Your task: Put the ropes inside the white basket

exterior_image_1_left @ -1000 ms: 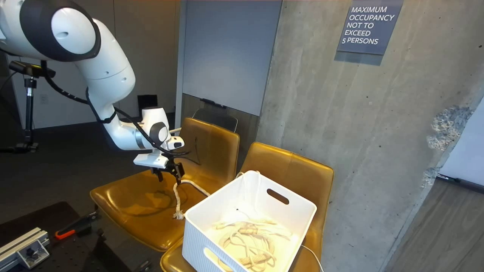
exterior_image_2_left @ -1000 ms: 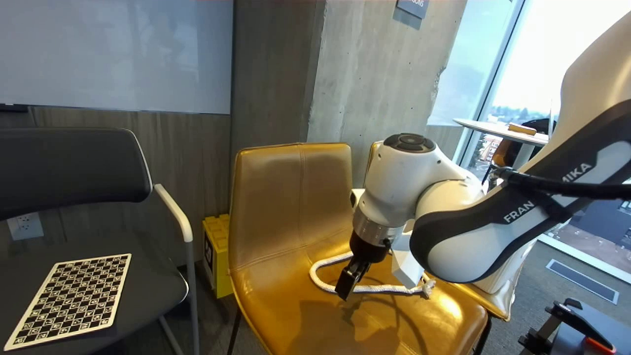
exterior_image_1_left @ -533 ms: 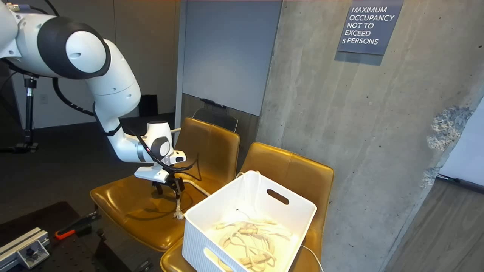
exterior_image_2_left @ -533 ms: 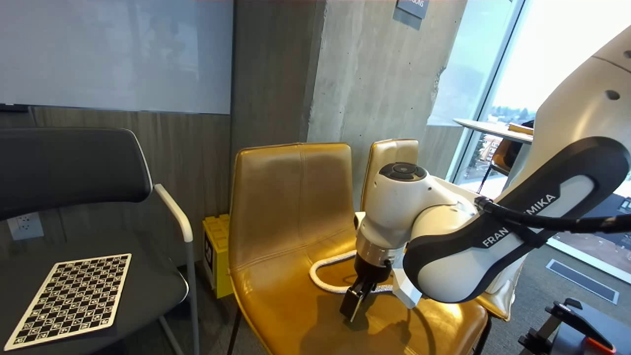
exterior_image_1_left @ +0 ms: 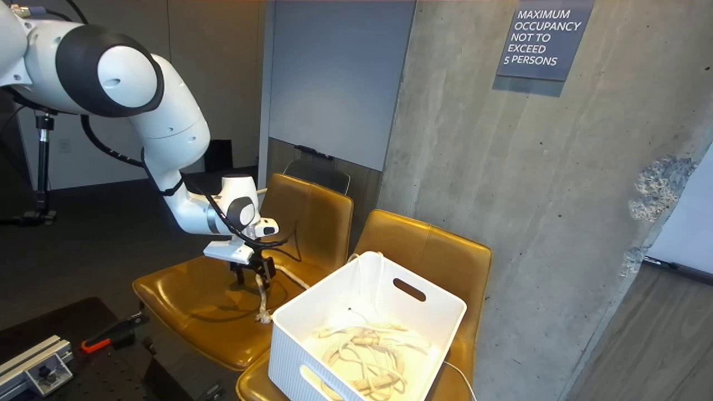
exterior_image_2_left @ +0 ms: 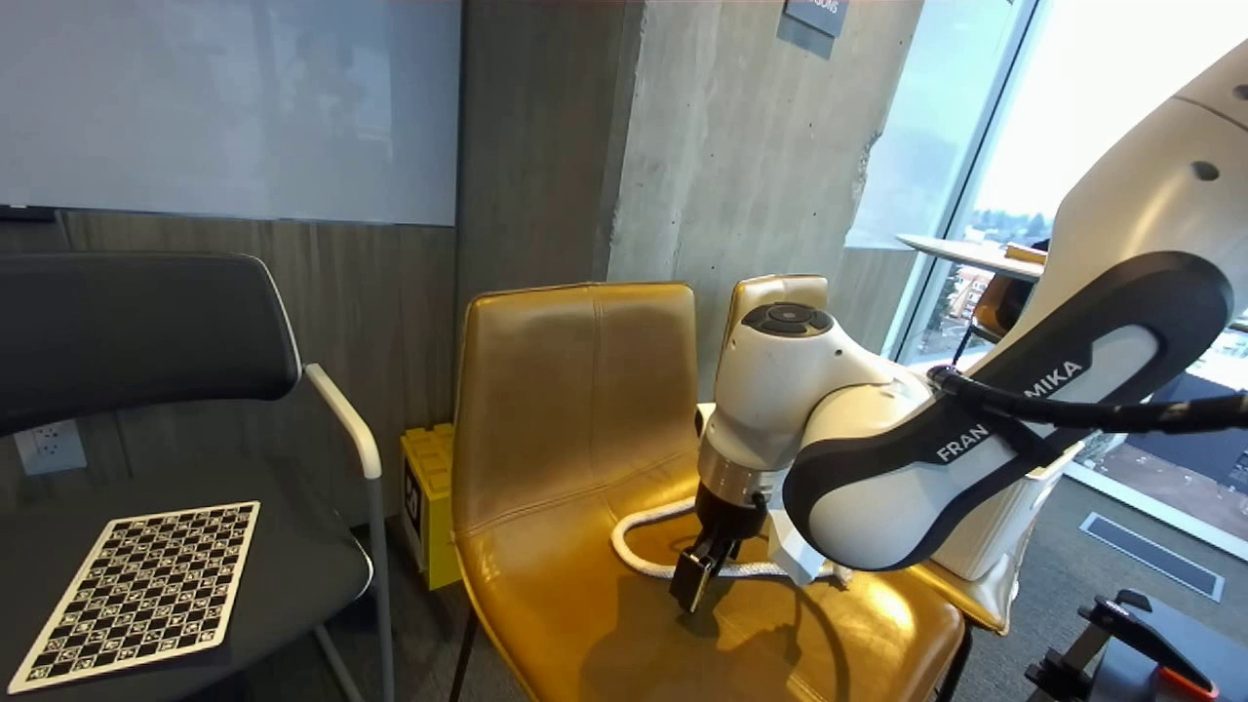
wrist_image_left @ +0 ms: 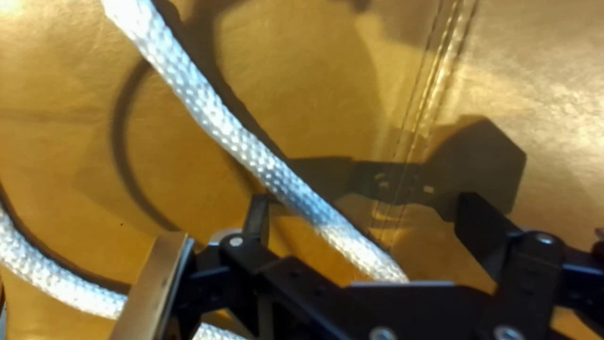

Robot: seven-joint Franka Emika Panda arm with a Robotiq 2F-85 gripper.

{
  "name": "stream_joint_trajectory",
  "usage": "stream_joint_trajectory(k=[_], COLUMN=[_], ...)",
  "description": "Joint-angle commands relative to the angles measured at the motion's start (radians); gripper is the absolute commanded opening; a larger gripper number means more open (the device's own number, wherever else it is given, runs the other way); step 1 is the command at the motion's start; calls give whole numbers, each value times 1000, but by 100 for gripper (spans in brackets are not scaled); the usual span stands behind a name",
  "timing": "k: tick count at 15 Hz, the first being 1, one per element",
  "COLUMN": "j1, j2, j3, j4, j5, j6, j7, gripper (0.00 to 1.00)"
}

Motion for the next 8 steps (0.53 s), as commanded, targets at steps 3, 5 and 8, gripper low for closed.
stream_joint_trajectory(k=[3,5,8], j1=[-21,-25,-28], j2=[26,37,67], j3=[1,4,6], j4=[80,79,62], j5=[21,22,25], j6=[-63,-65,-59], j7=[-34,-34,-30], gripper=[100,100,100])
